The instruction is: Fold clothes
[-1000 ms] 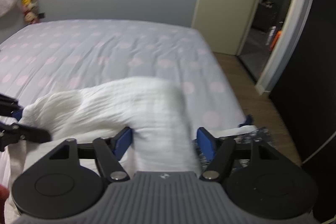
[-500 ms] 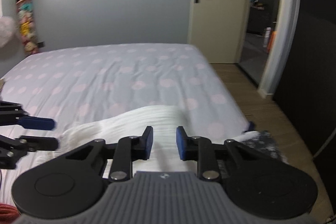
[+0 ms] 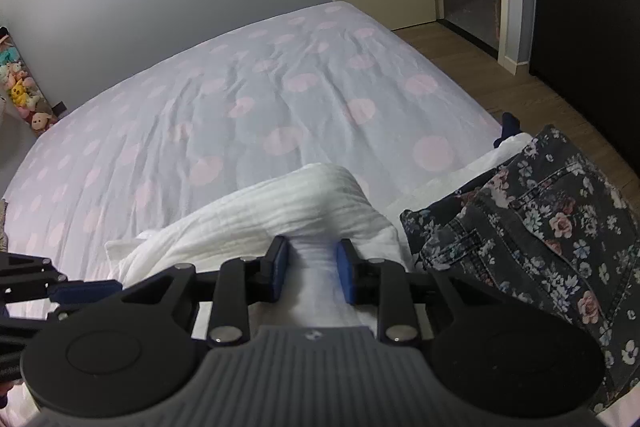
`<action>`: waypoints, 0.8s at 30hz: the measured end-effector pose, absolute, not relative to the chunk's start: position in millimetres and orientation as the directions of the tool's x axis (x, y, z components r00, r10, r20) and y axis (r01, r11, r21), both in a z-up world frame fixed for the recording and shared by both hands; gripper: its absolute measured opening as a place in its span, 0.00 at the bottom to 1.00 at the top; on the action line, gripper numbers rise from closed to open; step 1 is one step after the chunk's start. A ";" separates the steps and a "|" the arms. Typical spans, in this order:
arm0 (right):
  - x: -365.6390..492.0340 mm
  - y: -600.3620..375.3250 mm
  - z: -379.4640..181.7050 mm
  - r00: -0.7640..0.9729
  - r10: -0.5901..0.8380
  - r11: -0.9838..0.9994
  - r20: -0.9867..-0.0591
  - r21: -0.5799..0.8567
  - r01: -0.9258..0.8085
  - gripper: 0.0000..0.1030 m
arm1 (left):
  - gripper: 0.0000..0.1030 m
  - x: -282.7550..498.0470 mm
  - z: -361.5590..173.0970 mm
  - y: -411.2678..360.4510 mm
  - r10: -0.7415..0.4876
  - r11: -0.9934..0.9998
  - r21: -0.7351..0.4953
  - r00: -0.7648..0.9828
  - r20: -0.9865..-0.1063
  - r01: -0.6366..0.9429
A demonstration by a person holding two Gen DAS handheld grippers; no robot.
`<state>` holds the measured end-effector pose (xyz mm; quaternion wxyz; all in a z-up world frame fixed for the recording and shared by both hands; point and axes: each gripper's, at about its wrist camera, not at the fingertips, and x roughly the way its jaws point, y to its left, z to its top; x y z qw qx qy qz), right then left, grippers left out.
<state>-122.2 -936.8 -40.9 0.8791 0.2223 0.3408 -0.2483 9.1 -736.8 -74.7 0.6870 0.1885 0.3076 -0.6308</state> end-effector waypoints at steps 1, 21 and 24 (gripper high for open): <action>-121.9 -935.8 -39.2 0.643 -0.286 0.777 -0.710 0.221 0.589 0.29 | 0.13 9.5 -73.7 -734.8 -0.752 0.132 -0.132 0.013 -0.659 0.982; -247.6 -848.8 -34.8 0.601 -0.425 0.770 -0.677 0.078 0.633 0.33 | 0.13 -74.8 -53.8 -706.8 -0.757 -0.056 -0.052 -0.076 -0.648 0.997; -257.3 -850.8 -55.8 0.588 -0.423 0.747 -0.689 0.103 0.657 0.32 | 0.12 -70.3 -62.1 -701.5 -0.749 -0.051 -0.078 -0.089 -0.656 0.996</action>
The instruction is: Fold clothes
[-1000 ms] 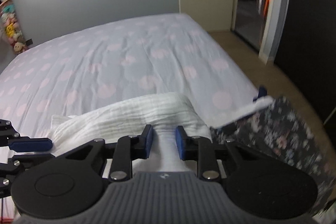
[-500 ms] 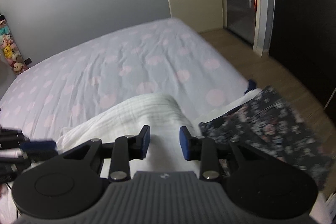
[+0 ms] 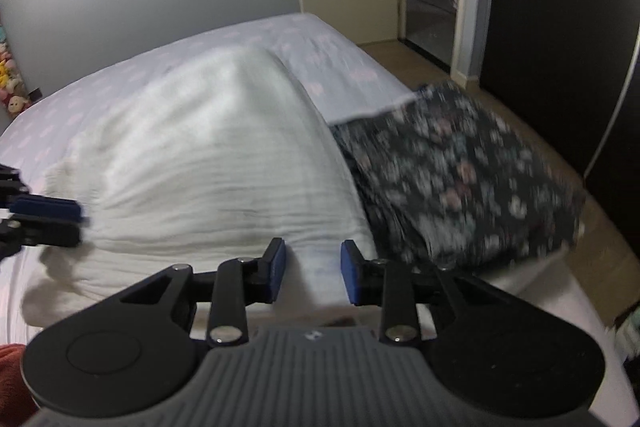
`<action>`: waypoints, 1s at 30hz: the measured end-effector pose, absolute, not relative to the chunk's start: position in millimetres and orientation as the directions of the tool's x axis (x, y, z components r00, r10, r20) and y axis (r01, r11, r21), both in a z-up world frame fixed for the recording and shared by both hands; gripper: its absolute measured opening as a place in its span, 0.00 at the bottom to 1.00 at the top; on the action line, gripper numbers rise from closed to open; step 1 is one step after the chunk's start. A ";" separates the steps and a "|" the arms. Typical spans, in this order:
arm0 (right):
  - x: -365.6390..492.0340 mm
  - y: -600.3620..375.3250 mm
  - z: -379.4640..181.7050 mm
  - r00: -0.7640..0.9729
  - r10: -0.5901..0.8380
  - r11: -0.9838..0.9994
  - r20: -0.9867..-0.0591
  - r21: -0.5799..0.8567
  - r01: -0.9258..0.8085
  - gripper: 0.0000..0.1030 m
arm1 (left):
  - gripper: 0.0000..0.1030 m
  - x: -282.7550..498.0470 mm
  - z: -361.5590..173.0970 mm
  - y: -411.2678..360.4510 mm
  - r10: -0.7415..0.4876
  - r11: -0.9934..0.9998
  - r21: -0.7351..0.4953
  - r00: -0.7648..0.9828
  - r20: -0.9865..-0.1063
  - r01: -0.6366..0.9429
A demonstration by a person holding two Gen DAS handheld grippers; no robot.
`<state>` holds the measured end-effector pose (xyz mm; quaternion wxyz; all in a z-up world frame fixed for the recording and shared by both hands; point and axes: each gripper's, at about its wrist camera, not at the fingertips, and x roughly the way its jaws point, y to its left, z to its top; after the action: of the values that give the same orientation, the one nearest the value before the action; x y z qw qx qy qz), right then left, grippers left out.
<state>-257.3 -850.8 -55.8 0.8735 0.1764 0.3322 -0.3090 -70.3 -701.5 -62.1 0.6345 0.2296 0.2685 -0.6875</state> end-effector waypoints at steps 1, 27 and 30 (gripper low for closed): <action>-259.7 -851.9 -58.8 0.589 -0.422 0.740 -0.689 0.114 0.663 0.32 | 0.11 -69.5 -61.9 -700.0 -0.751 -0.047 -0.075 -0.085 -0.655 0.996; -317.2 -720.8 78.2 0.604 -0.656 0.539 -0.453 0.280 0.795 0.97 | 0.73 -55.2 33.3 -592.1 -0.881 0.275 -0.173 0.176 -0.440 0.946; -313.4 -696.3 87.2 0.559 -0.695 0.495 -0.452 0.263 0.828 0.98 | 0.75 -60.9 40.4 -584.1 -0.882 0.303 -0.182 0.203 -0.425 0.935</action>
<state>-313.4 -696.3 87.2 0.8523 0.2302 0.1446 -0.4468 -60.9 -584.1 40.4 0.7736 0.0577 0.2306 -0.5874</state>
